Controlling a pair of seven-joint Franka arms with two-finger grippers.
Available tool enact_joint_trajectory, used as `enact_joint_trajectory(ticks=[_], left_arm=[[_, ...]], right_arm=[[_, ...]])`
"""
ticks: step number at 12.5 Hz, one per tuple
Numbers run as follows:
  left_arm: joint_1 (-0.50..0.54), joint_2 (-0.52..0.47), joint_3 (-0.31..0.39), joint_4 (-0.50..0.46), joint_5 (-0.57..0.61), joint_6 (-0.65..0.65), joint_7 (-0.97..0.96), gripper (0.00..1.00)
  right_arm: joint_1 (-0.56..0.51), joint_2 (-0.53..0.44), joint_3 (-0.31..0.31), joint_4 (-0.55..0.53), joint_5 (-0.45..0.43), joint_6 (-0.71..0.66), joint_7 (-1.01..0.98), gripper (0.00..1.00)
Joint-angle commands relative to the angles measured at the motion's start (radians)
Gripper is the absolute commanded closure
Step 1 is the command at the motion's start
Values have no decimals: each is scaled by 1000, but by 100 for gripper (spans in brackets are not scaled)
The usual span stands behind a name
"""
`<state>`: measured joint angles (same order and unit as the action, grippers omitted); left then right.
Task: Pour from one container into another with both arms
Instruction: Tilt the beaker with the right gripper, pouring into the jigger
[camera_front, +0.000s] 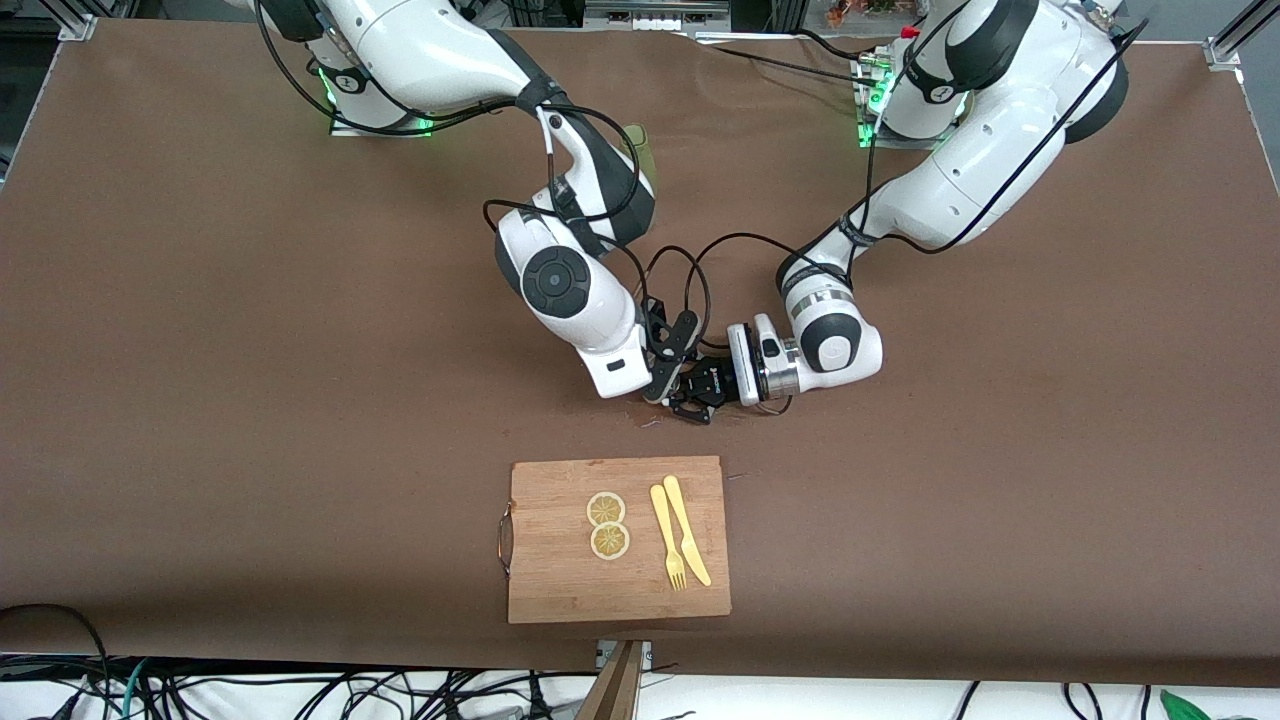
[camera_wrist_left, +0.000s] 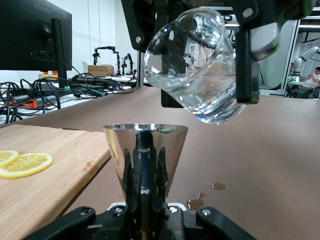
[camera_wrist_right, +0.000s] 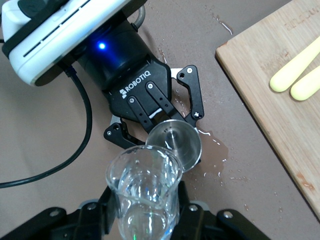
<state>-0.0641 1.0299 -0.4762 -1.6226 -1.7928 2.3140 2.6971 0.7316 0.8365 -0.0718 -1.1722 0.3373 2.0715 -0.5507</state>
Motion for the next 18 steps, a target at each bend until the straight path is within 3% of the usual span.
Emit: enact_joint_trajectory(ticks=[1, 14, 18], left_arm=[[-6, 12, -2, 24, -33, 2, 36, 100], [-6, 2, -7, 24, -36, -8, 32, 100], [-6, 2, -9, 26, -39, -8, 30, 100]], right_arm=[[6, 1, 0, 9, -23, -4, 18, 82], [-7, -5, 1, 9, -28, -4, 15, 82], [-58, -11, 7, 11, 90, 10, -11, 82]])
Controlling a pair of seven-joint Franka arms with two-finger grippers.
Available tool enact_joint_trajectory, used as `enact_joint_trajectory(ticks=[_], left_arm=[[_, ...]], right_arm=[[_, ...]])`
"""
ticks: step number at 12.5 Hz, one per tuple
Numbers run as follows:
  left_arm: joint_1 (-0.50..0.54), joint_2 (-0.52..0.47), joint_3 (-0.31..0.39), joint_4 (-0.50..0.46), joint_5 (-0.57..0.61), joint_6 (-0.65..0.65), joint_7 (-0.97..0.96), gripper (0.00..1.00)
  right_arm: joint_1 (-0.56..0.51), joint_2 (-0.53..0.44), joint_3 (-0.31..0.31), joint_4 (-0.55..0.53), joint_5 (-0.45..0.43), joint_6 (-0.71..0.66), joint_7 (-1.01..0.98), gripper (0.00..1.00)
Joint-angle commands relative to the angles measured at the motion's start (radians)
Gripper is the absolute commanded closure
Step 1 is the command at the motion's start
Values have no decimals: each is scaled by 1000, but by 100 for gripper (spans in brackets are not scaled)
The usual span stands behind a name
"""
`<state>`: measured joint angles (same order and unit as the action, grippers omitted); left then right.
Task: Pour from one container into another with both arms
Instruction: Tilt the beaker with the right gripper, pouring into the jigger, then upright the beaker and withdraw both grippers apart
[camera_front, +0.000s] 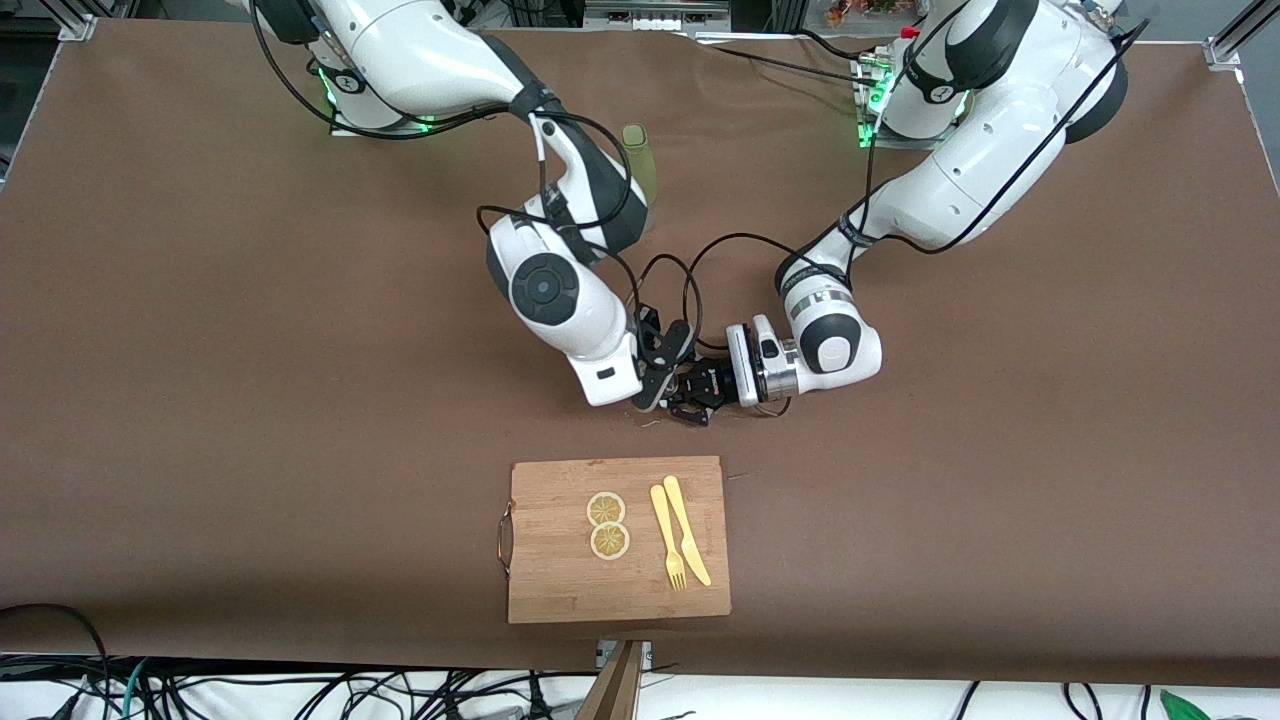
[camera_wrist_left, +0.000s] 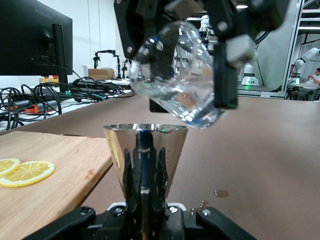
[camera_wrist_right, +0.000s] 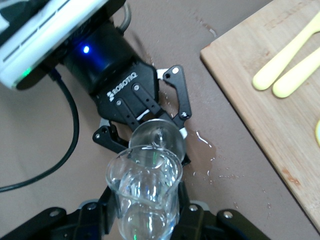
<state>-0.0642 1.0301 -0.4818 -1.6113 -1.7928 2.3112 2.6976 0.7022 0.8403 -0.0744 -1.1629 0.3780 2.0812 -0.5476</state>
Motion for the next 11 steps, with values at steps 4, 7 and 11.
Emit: enact_joint_trajectory(ticks=[4, 7, 11], left_arm=[[4, -18, -1, 10, -43, -6, 1, 100], [21, -51, -1, 5, -42, -6, -60, 100], [56, -120, 15, -7, -30, -7, -148, 100]], right_arm=[[-98, -24, 8, 0, 209, -10, -185, 82], [-173, -26, 10, -3, 330, -23, -323, 82], [-302, -26, 10, -4, 478, -177, -533, 82]])
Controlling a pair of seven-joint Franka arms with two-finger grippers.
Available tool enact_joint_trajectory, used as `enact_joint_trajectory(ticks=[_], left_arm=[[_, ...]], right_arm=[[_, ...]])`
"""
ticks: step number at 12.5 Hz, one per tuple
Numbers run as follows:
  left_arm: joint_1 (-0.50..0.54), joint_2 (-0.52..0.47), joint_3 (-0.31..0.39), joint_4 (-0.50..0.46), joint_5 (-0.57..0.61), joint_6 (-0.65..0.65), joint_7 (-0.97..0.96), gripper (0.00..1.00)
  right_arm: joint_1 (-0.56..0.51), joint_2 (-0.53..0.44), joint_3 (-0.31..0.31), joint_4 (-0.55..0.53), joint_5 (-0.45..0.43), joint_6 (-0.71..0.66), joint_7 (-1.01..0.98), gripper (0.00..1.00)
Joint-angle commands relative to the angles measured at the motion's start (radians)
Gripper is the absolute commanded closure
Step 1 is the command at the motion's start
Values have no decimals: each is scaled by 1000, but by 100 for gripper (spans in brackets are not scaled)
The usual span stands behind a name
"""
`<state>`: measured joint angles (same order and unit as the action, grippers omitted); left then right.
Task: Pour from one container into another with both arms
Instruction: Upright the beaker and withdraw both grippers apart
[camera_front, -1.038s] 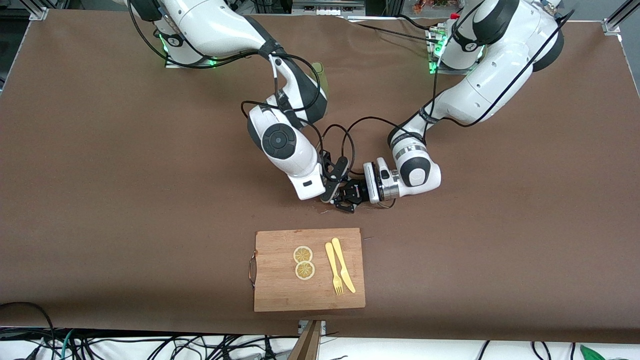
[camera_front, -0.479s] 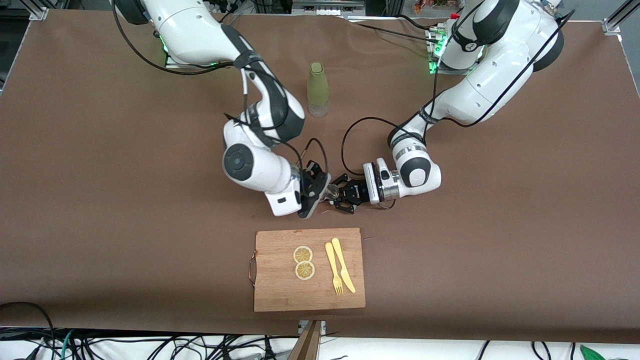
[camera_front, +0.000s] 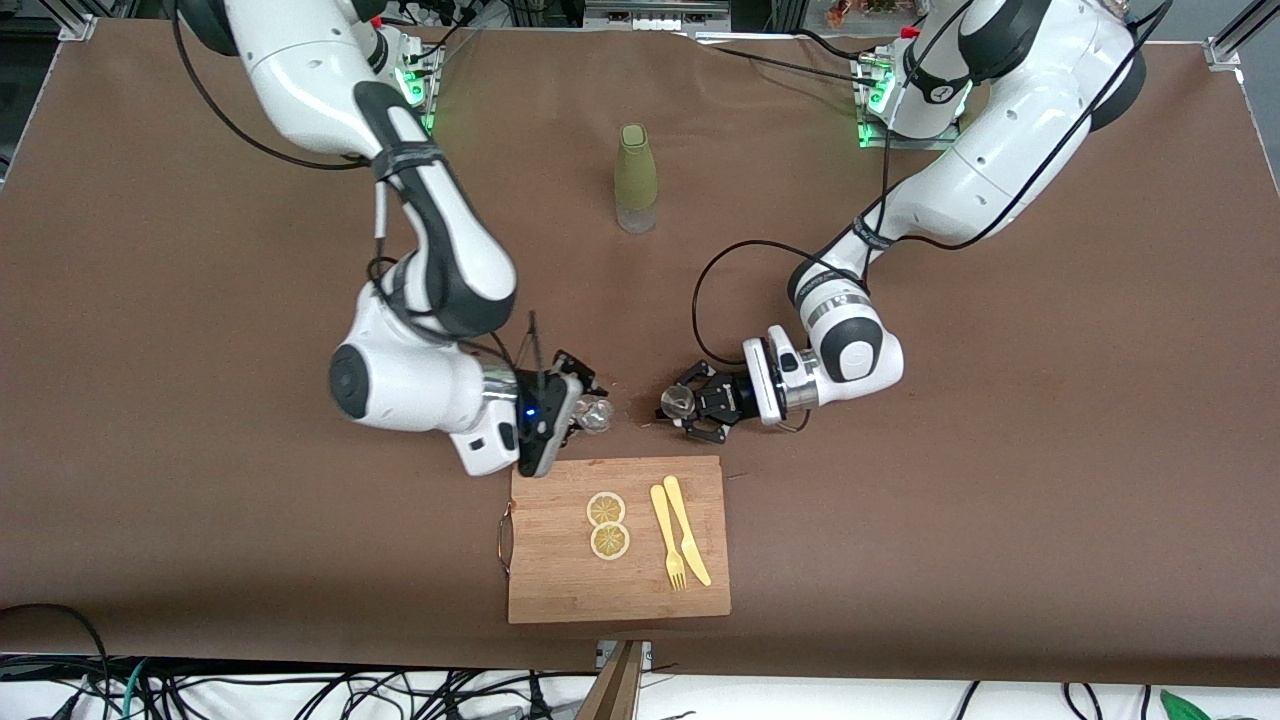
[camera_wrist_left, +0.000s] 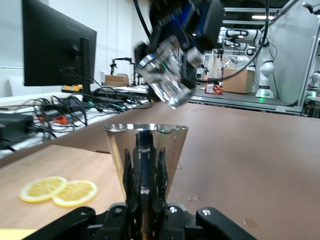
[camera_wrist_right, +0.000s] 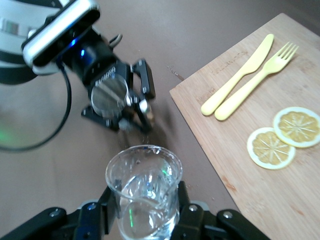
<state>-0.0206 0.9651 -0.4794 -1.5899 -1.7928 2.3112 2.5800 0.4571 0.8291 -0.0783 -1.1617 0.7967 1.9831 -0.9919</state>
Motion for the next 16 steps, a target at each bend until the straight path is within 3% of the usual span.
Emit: enact_joint_trajectory(ticks=[1, 4, 7, 12, 14, 16], left_arm=[[30, -80, 16, -42, -28, -10, -44, 100], [60, -132, 57, -56, 50, -32, -131, 100], [109, -164, 149, -56, 173, -178, -242, 100], [175, -218, 347, -51, 375, -416, -343, 100], [235, -223, 384, -47, 433, -519, -357, 100], [308, -227, 394, -44, 521, -596, -356, 100]], right_arm=[[-96, -15, 14, -7, 85, -134, -150, 82], [-185, -13, 14, -25, 151, -229, -313, 82], [-282, -13, 12, -73, 222, -361, -491, 82], [-403, -13, 6, -136, 219, -542, -743, 82], [-434, -15, 5, -202, 210, -558, -862, 82], [-439, -25, -41, -281, 204, -561, -1011, 82]])
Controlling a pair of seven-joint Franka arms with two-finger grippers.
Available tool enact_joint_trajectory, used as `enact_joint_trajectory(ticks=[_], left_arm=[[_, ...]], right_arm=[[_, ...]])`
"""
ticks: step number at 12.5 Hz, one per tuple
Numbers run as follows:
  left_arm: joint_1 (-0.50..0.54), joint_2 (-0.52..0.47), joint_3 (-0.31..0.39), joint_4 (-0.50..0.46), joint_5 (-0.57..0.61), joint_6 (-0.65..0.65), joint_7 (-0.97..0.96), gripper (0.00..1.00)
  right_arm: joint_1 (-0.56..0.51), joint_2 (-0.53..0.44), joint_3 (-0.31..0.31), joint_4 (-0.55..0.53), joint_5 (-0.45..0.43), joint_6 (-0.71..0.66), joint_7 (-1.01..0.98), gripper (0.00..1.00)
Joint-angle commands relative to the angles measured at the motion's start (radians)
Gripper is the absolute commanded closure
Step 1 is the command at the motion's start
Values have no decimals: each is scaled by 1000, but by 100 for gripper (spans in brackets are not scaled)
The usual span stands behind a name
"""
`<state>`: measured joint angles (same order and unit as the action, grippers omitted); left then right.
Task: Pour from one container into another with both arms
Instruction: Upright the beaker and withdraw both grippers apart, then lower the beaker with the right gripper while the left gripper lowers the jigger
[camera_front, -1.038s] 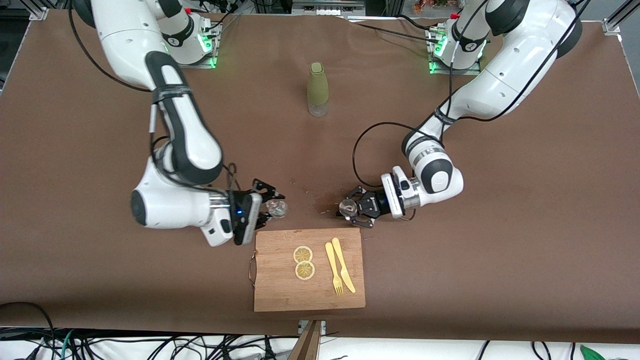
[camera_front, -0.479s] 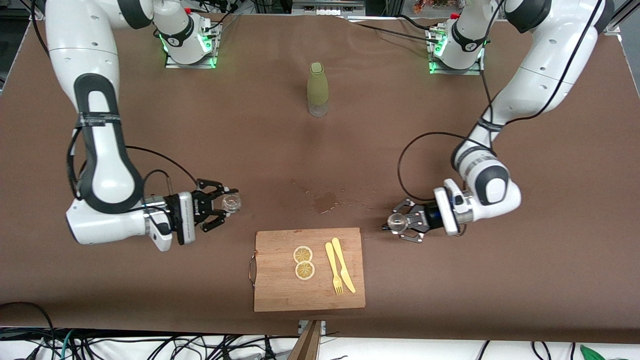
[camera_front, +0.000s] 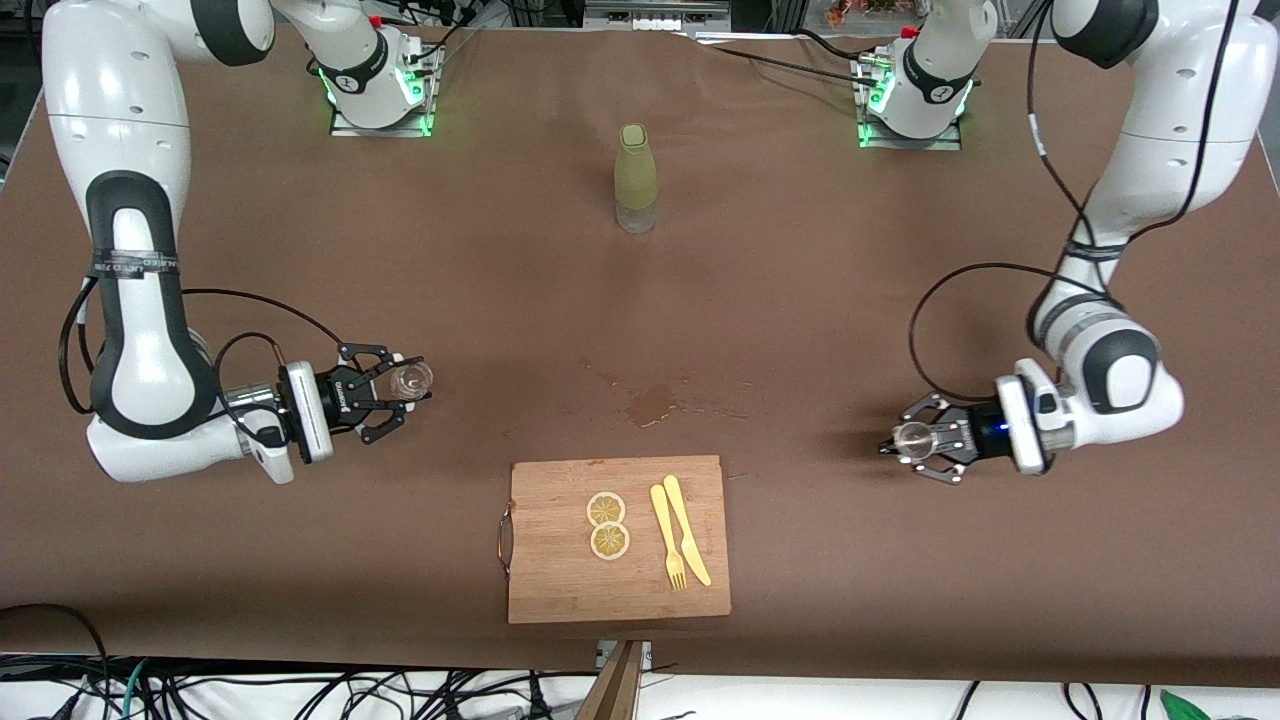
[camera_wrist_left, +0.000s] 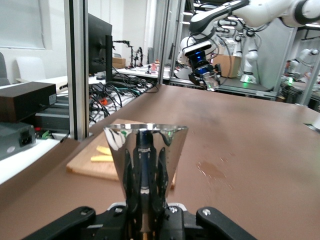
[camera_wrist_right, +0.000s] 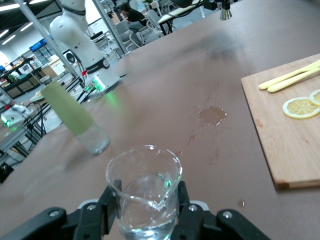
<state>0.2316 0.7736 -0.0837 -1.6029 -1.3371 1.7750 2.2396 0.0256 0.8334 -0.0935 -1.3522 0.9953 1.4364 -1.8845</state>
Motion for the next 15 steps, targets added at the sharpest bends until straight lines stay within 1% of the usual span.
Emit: enact_joint_trajectory(ticks=[1, 2, 4, 6, 8, 10, 15], left_arm=[[93, -36, -2, -29, 102, -99, -14, 100], [122, -34, -1, -29, 137, -135, -9, 100], [175, -11, 2, -28, 153, -192, 12, 100], [204, 21, 4, -34, 151, -233, 102, 100], [227, 55, 21, -34, 151, -269, 182, 100], [235, 81, 47, -32, 151, -269, 265, 100], [250, 142, 70, -37, 148, -281, 327, 100]], right_arm=[[-7, -42, -46, -144, 3, -13, -196, 82], [-6, -59, -70, -203, -1, -13, -268, 82], [-6, -123, -115, -316, -53, -4, -379, 82], [-6, -128, -170, -366, -93, 7, -500, 82], [-7, -122, -201, -399, -101, 47, -582, 82], [-10, -105, -203, -403, -106, 84, -639, 82], [-27, -65, -203, -398, -106, 139, -729, 82]])
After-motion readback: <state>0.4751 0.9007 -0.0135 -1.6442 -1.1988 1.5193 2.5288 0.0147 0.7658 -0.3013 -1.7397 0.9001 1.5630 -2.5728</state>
